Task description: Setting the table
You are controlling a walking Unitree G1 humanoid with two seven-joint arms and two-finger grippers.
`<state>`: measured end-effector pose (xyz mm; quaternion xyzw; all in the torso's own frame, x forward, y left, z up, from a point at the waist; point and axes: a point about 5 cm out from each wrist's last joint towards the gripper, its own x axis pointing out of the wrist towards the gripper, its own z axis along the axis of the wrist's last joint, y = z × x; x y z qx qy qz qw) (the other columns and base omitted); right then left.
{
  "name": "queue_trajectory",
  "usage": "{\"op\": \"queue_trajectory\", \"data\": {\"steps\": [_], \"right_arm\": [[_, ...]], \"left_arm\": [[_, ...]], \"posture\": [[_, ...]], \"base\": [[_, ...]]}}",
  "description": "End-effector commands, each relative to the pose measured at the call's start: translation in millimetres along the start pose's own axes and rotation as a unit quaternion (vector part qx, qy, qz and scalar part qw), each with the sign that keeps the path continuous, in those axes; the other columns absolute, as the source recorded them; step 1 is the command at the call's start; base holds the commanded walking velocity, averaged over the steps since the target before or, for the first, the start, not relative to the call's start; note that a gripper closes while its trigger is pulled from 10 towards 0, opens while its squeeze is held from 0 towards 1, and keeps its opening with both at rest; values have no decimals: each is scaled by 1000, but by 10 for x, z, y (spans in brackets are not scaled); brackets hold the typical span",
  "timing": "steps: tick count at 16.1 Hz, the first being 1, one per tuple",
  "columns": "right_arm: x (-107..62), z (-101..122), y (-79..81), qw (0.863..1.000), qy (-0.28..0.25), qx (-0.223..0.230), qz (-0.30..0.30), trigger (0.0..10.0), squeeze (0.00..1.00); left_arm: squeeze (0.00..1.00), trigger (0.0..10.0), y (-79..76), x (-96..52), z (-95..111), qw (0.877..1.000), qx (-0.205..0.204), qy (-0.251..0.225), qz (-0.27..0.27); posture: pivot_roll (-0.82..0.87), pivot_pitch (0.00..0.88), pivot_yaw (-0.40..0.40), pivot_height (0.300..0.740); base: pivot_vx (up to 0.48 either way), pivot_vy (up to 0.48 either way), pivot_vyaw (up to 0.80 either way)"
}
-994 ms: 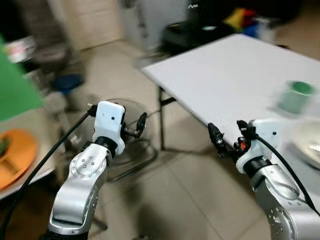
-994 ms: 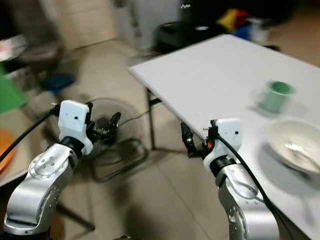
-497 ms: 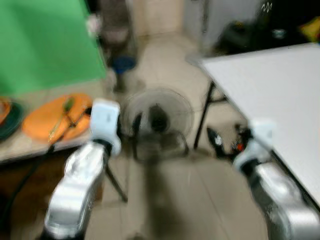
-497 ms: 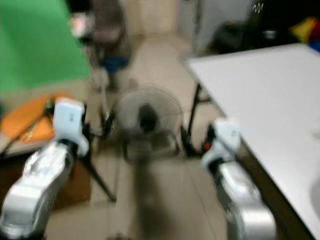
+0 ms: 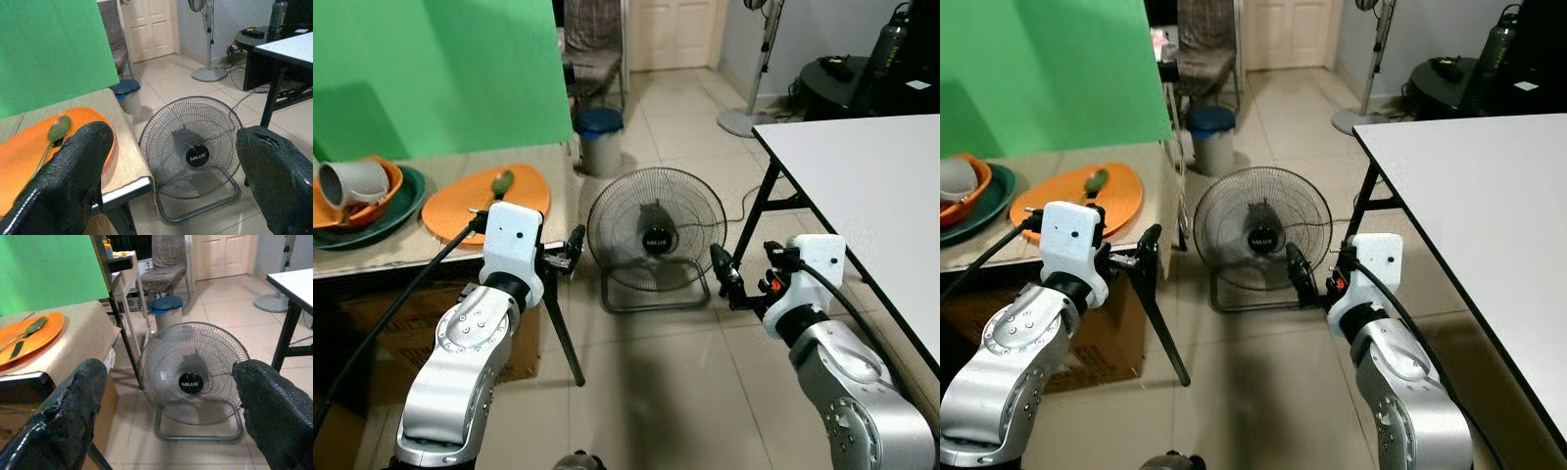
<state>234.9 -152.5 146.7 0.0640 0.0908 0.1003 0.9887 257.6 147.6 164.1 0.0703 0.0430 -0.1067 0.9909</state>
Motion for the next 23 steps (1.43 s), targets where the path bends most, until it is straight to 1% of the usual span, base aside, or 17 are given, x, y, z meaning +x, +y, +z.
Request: {"op": "queue_trajectory", "data": {"steps": [1, 10, 11, 12, 18, 20, 21, 22, 23], "right_arm": [[22, 4, 4, 1000, 3, 3, -2, 10000, 1000], [47, -12, 3, 1000, 12, -1, -2, 10000, 1000], [50, -15, 2, 1000, 14, -1, -2, 10000, 859], [52, -19, -1, 1000, 16, -1, -3, 10000, 0], [54, -31, -2, 1000, 22, -3, -1, 10000, 0], [58, -33, 8, 1000, 24, -5, 8, 10000, 0], [67, -30, 35, 999, 25, -4, 20, 10000, 31], [71, -28, 51, 999, 25, -1, 27, 10000, 31], [80, -24, 67, 999, 26, -4, 32, 10000, 106]], "left_arm": [[0, 10000, 19, 2, 28, 1000, 3, -3, 1], [0, 10000, 17, 11, 35, 1000, 5, -2, -1], [0, 10000, 15, 11, 35, 1000, 5, -2, -1], [0, 10000, 12, 11, 34, 1000, 5, -2, -2], [0, 10000, 6, 5, 33, 1000, 5, -1, -2], [0, 10000, 5, -2, 44, 1000, 4, -6, 0], [0, 10000, 11, -4, 52, 1000, 1, -7, 4], [0, 10000, 16, -5, 54, 1000, 0, -8, 6], [0, 10000, 25, -6, 56, 1000, 3, -9, 7]], "posture": [[93, 0, 47, 740], [96, 0, 49, 740], [97, 0, 47, 740], [97, 0, 47, 740], [101, 0, 40, 740], [103, 0, 35, 740], [106, 0, 31, 740], [110, 0, 28, 740], [114, 0, 25, 740]], "base": [[0, 289, 0], [0, 290, 0], [0, 289, 0], [0, 289, 0], [0, 290, 0], [0, 0, 0], [0, 0, 550], [0, 0, 550], [0, 0, 800]]}}
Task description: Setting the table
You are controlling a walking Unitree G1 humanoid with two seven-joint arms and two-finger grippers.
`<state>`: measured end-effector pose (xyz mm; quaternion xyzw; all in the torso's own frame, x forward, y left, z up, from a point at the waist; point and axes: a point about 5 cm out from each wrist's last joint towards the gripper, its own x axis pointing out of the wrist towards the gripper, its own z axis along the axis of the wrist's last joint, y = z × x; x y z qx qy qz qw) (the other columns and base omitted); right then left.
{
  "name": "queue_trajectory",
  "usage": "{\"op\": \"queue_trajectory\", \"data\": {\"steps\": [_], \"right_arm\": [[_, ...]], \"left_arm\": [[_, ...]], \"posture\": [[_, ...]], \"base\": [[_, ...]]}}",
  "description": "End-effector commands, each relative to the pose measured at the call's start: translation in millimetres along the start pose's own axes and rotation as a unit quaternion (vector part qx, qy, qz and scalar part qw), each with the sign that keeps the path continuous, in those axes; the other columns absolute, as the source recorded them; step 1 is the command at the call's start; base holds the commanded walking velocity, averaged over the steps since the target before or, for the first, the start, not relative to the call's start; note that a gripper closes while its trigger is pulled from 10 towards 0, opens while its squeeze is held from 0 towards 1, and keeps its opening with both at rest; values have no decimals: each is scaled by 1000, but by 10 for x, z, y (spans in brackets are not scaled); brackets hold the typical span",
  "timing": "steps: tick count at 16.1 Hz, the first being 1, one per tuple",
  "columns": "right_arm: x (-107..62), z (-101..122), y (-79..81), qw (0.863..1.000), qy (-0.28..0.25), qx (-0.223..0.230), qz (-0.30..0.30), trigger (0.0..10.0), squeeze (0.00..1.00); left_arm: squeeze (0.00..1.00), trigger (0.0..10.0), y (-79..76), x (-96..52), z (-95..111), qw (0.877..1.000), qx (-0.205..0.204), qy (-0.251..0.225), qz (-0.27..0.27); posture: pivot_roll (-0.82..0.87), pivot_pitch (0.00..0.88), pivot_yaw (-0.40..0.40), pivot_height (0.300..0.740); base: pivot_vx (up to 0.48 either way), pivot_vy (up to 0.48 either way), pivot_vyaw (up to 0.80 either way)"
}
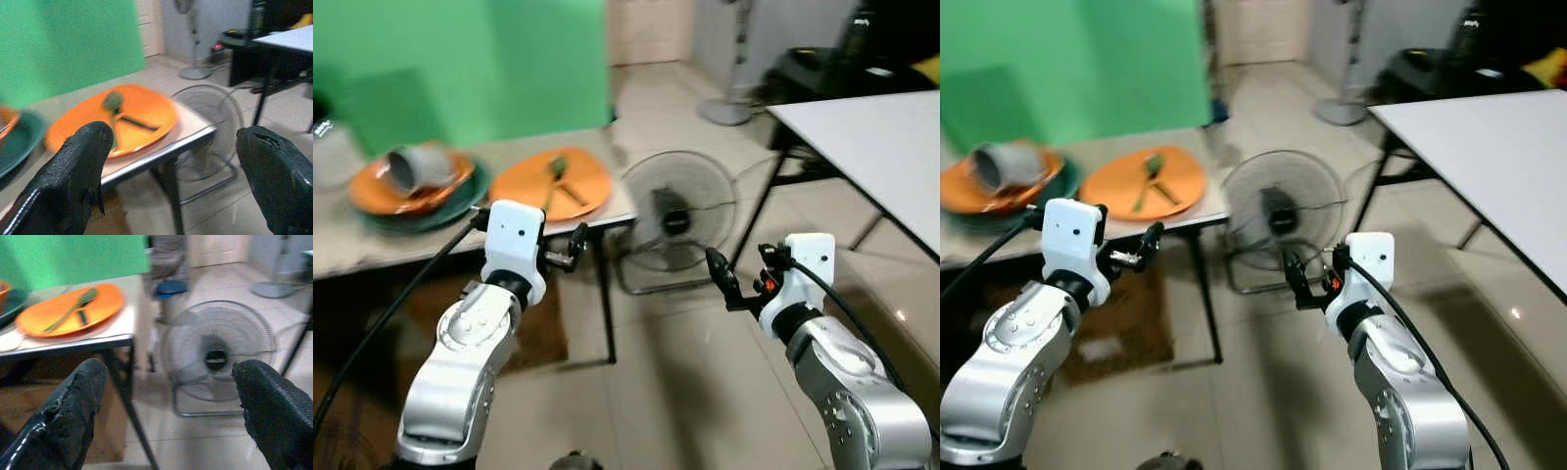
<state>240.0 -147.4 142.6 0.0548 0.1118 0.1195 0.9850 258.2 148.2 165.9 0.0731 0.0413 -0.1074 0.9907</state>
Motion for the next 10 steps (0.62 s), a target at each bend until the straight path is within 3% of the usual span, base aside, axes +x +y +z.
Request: {"op": "queue_trajectory", "data": {"steps": [1, 5, 7, 10], "right_arm": [[28, 5, 37, 1000, 4, 5, 17, 10000, 235], [56, -5, 43, 1000, 6, 8, 21, 10000, 200], [68, -12, 45, 1000, 8, 9, 19, 10000, 0], [79, -18, 19, 1000, 9, 17, 10, 10000, 0]], "left_arm": [[0, 10000, 28, -16, 42, 1000, 6, -10, 9], [0, 10000, 44, -31, 52, 1000, 10, -12, 11], [0, 10000, 53, -32, 59, 1000, 11, -13, 12], [0, 10000, 71, -43, 61, 1000, 11, -13, 14]], "posture": [[118, 0, 22, 740], [133, 0, 17, 740], [137, 0, 18, 740], [140, 0, 20, 740]], "base": [[0, 0, 800], [0, 0, 800], [0, 0, 0], [0, 0, 0]]}}
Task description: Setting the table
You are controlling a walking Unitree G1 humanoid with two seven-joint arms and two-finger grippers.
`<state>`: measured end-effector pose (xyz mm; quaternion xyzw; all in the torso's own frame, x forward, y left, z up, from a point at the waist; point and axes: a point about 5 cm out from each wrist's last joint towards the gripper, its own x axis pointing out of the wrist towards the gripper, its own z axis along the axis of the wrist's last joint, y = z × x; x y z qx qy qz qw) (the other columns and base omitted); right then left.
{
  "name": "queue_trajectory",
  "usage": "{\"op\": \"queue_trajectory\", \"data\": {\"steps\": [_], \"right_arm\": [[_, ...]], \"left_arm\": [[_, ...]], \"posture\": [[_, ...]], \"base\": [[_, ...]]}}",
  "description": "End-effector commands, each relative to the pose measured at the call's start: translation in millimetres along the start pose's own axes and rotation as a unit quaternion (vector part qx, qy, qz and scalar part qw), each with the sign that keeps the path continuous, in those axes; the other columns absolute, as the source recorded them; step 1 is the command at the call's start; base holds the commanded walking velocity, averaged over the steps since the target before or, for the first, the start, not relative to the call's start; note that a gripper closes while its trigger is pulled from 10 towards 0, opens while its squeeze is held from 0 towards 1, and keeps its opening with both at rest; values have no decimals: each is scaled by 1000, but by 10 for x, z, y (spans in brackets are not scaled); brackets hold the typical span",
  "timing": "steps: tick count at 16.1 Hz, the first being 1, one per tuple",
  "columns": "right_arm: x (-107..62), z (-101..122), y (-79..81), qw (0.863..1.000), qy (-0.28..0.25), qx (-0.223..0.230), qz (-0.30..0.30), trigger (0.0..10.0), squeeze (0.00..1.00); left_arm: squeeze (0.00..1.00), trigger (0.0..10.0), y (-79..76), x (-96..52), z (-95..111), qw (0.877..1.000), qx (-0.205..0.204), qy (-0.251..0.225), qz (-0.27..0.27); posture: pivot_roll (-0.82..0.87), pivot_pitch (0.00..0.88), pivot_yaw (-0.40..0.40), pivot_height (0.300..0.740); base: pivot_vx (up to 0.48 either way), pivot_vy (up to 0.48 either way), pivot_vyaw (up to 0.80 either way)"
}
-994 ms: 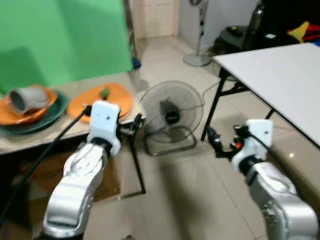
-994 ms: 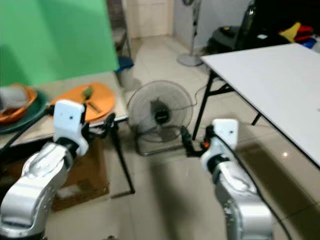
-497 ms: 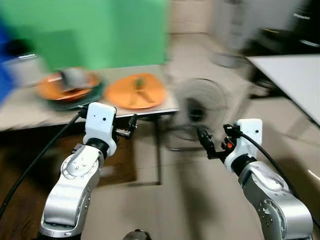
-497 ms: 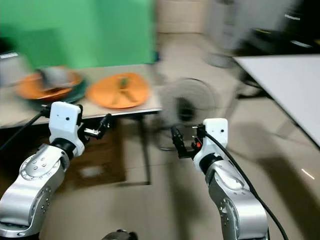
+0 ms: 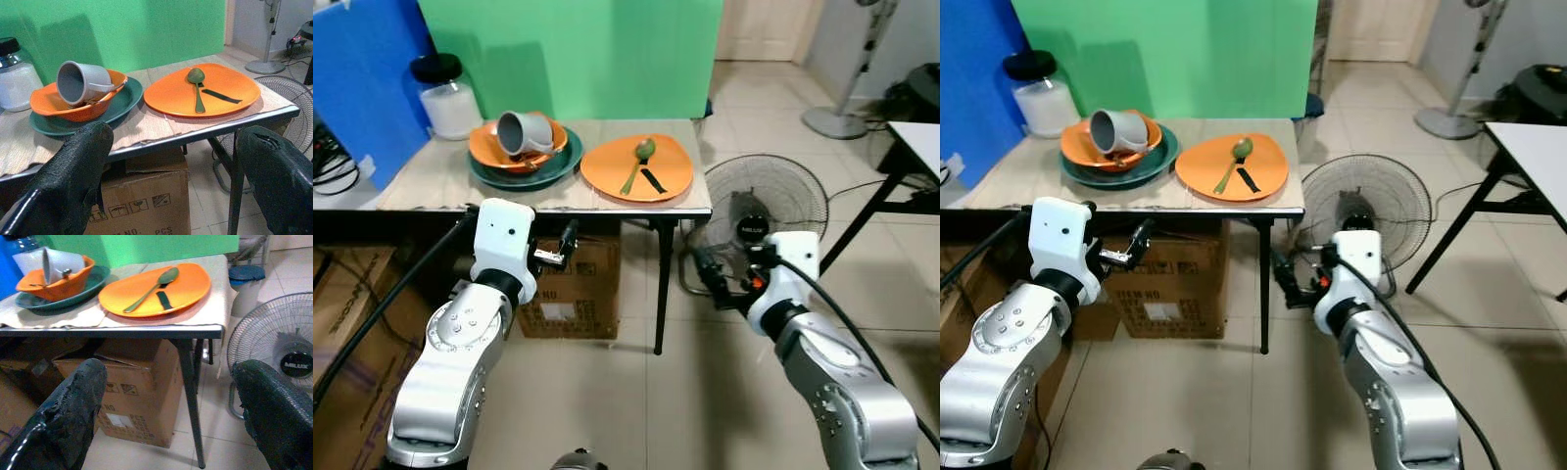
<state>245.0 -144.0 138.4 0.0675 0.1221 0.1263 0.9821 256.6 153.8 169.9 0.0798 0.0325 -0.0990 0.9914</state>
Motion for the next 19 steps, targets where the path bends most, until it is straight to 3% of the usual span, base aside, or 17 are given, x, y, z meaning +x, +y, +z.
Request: {"op": "queue_trajectory", "data": {"steps": [1, 4, 15, 19], "right_arm": [[15, 14, 6, 1000, -1, 5, 3, 10000, 0], [17, 17, 13, 1000, -2, 5, 5, 10000, 0], [47, 55, 29, 1000, -8, -12, 6, 10000, 0], [55, 78, 61, 1000, -12, -20, 12, 10000, 0]], "left_arm": [[0, 10000, 17, -13, 31, 1000, 4, -5, 4], [0, 10000, 16, -19, 31, 1000, 5, -4, 2], [0, 10000, 26, -8, 58, 1000, 3, -8, 1], [0, 10000, 28, 2, 62, 1000, 4, -8, -2]], "posture": [[140, 0, 19, 740], [143, 0, 17, 740], [146, 0, 19, 740], [145, 0, 21, 740]], "base": [[0, 0, 0], [0, 0, 0], [298, 0, 0], [330, 0, 600]]}}
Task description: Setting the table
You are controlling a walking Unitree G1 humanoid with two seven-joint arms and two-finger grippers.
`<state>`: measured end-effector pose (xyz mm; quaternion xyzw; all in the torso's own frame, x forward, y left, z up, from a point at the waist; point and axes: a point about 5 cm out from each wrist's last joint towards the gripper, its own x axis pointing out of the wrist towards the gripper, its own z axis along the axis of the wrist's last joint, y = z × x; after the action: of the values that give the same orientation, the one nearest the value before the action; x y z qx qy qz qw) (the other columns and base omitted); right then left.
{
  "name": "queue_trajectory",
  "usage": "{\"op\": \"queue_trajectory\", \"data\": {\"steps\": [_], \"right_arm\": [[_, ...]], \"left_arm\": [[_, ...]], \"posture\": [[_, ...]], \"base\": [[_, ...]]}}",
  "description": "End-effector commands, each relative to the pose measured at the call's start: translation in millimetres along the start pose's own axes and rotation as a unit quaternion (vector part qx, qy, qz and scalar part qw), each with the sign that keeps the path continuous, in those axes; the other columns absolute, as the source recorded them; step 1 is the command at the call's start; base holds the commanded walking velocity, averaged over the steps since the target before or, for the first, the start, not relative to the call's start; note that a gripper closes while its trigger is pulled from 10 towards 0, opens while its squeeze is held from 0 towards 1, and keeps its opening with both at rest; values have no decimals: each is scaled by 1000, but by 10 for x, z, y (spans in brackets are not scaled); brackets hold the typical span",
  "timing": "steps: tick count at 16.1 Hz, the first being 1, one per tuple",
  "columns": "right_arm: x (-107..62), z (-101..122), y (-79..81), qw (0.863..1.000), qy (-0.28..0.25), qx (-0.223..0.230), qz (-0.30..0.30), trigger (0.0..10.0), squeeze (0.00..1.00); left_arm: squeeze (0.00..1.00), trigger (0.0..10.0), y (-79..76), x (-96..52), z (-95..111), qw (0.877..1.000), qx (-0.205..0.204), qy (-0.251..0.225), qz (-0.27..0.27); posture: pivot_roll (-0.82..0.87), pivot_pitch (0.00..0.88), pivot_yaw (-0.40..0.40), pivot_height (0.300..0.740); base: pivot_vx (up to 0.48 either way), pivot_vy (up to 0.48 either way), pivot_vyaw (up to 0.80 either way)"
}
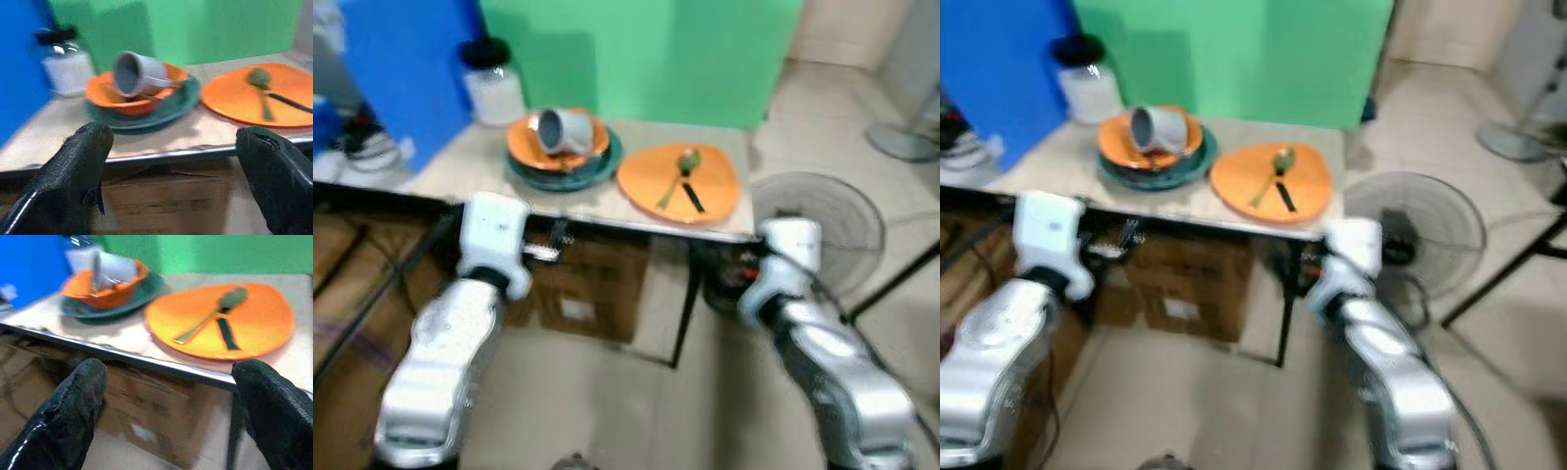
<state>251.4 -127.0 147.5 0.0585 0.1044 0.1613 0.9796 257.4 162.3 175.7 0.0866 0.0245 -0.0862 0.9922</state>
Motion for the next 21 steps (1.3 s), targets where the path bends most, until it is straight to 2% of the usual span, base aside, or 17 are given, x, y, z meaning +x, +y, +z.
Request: {"op": "queue_trajectory", "data": {"steps": [1, 21], "right_arm": [[-35, -8, -106, 1000, 1, -2, -25, 10000, 0], [86, 55, -100, 999, 8, 1, -32, 10000, 0]], "left_arm": [[0, 10000, -65, 15, 20, 1000, -3, -2, -15], [0, 10000, -75, 29, 11, 1000, -1, 0, -29]], "posture": [[146, 0, 21, 740], [149, 0, 18, 740]], "base": [[330, 0, 0], [329, 0, 0]]}}
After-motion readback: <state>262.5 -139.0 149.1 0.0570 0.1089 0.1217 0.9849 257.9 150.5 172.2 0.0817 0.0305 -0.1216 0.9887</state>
